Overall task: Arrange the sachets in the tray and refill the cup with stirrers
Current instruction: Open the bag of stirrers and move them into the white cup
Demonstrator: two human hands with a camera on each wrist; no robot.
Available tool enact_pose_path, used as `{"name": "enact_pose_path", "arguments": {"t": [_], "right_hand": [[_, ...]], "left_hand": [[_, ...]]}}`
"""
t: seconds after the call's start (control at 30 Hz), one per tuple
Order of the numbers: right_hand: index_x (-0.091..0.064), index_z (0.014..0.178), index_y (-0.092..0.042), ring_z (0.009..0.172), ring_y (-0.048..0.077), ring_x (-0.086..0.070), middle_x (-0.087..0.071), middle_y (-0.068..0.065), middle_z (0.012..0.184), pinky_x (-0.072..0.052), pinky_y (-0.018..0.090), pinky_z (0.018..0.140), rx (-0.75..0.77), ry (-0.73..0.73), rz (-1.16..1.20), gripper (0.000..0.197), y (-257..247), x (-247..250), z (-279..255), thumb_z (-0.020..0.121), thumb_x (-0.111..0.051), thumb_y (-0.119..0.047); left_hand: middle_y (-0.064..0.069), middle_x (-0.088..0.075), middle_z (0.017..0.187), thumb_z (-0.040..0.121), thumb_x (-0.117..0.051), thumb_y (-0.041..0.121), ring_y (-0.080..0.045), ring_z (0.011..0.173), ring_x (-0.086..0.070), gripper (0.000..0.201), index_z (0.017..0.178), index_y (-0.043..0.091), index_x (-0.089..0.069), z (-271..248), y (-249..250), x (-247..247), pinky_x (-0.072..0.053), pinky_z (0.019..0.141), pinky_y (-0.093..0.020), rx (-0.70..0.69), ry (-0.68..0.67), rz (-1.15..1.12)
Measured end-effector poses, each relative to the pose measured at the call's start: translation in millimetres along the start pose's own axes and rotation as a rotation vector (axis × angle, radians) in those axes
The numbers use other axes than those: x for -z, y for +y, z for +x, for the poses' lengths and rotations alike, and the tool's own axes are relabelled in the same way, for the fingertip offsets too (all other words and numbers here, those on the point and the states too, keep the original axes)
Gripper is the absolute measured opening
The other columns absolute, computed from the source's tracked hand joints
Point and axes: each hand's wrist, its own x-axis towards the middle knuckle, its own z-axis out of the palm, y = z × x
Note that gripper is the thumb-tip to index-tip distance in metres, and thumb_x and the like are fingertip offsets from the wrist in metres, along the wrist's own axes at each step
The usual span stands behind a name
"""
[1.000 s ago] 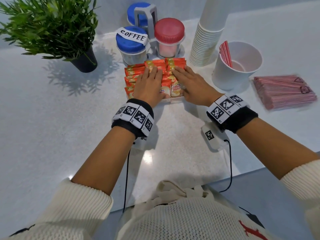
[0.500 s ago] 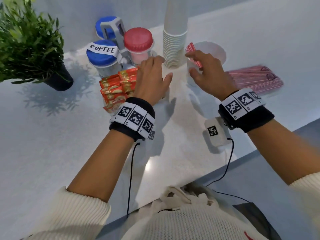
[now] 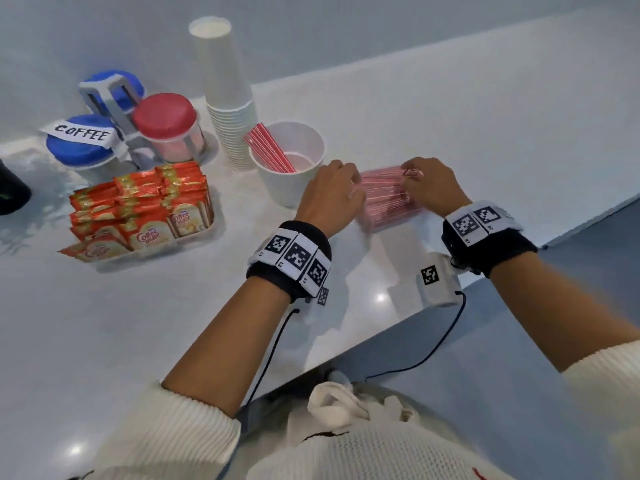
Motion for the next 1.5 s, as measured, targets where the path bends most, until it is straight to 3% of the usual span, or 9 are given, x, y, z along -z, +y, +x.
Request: {"name": "enact_pose_path", "arguments": {"t": [0.3, 0.47, 0.6, 0.93, 1.03, 1.13, 1.23, 1.37, 1.5], "right_hand": [[-0.048, 0.132, -0.021, 0.123, 0.029, -0.047, -0.047, 0.011, 0.135, -0.037, 0.04, 0.106, 0.185, -0.162, -0.086, 0.05, 23.6, -10.1, 6.4, 0.086, -0.061, -0.031], [-0.052, 0.129, -0.016, 0.122, 0.026, -0.049, -0.053, 0.009, 0.133, -0.036, 0.033, 0.101, 0.22, -0.116, -0.06, 0.046, 26.7, -8.4, -0.4, 0.085, -0.063, -0.026], [-0.054, 0.125, -0.016, 0.118, 0.025, -0.053, -0.058, 0.005, 0.129, -0.038, 0.031, 0.098, 0.178, -0.12, 0.015, 0.042, 31.8, -5.6, -5.1, 0.085, -0.064, -0.024], [-0.046, 0.127, -0.018, 0.105, 0.026, -0.06, -0.06, 0.01, 0.117, -0.05, 0.039, 0.091, -0.066, -0.229, 0.37, 0.052, 37.9, -5.8, -18.2, 0.081, -0.067, -0.03], [-0.045, 0.127, -0.018, 0.093, 0.022, -0.062, -0.059, 0.008, 0.113, -0.053, 0.033, 0.069, -0.077, -0.321, 0.53, 0.054, 38.5, -3.4, -28.5, 0.08, -0.07, -0.03], [-0.048, 0.124, -0.014, 0.08, 0.017, -0.06, -0.056, 0.007, 0.112, -0.051, 0.021, 0.054, -0.023, -0.356, 0.697, 0.047, 32.9, -5.0, -42.1, 0.082, -0.068, -0.014], [-0.054, 0.109, -0.014, 0.08, 0.015, -0.059, -0.061, 0.006, 0.105, -0.049, 0.02, 0.06, 0.096, -0.244, 0.624, 0.039, 30.6, -6.2, -44.8, 0.075, -0.07, -0.002], [-0.059, 0.101, -0.013, 0.075, 0.014, -0.057, -0.063, 0.002, 0.089, -0.046, 0.022, 0.061, 0.137, -0.188, 0.68, 0.029, 22.3, 2.6, -43.9, 0.075, -0.068, -0.002], [-0.06, 0.086, -0.005, 0.059, 0.015, -0.053, -0.059, 0.004, 0.07, -0.043, 0.023, 0.054, 0.095, -0.127, 0.663, 0.006, 6.5, 0.8, -41.6, 0.082, -0.057, -0.008]], "left_hand": [[-0.013, -0.053, 0.126, 0.087, -0.053, 0.017, -0.029, 0.116, -0.05, 0.034, 0.119, 0.005, -0.055, 10.2, 10.2, -41.9, -0.043, 0.098, -0.042, 0.188, -0.109, 0.029], [-0.008, -0.027, 0.15, 0.079, -0.069, 0.035, -0.032, 0.135, -0.024, 0.077, 0.142, 0.015, -0.03, 2.0, 10.1, -51.9, -0.029, 0.11, -0.044, 0.214, -0.259, 0.15], [-0.007, -0.023, 0.15, 0.074, -0.075, 0.027, -0.033, 0.13, -0.035, 0.086, 0.144, 0.019, -0.026, -4.7, 3.7, -55.6, -0.034, 0.108, -0.043, 0.207, -0.257, 0.133], [-0.014, -0.046, 0.128, 0.082, -0.058, 0.003, -0.034, 0.109, -0.054, 0.053, 0.13, 0.015, -0.04, -8.1, 10.4, -50.4, -0.047, 0.095, -0.041, 0.191, -0.223, 0.33], [-0.013, -0.054, 0.12, 0.083, -0.059, 0.009, -0.031, 0.105, -0.057, 0.039, 0.121, 0.012, -0.05, -7.0, 15.0, -35.6, -0.046, 0.091, -0.035, 0.177, -0.224, 0.328], [-0.012, -0.058, 0.118, 0.083, -0.064, 0.021, -0.027, 0.103, -0.058, 0.037, 0.118, 0.011, -0.056, -6.1, 18.7, -13.9, -0.045, 0.09, -0.031, 0.254, -0.266, 0.179], [-0.009, -0.061, 0.115, 0.084, -0.062, 0.025, -0.021, 0.097, -0.056, 0.031, 0.112, 0.012, -0.061, -11.4, 15.9, 3.2, -0.042, 0.082, -0.024, 0.283, -0.275, 0.076], [0.001, -0.06, 0.079, 0.088, -0.056, 0.033, -0.011, 0.071, -0.052, 0.018, 0.076, 0.02, -0.059, -24.8, 6.7, 22.7, -0.037, 0.069, -0.025, 0.383, -0.214, -0.116], [-0.002, -0.048, 0.066, 0.093, -0.044, 0.025, -0.016, 0.06, -0.043, 0.024, 0.072, 0.013, -0.047, -32.7, -3.8, 35.2, -0.036, 0.06, -0.026, 0.528, -0.174, -0.274]]}}
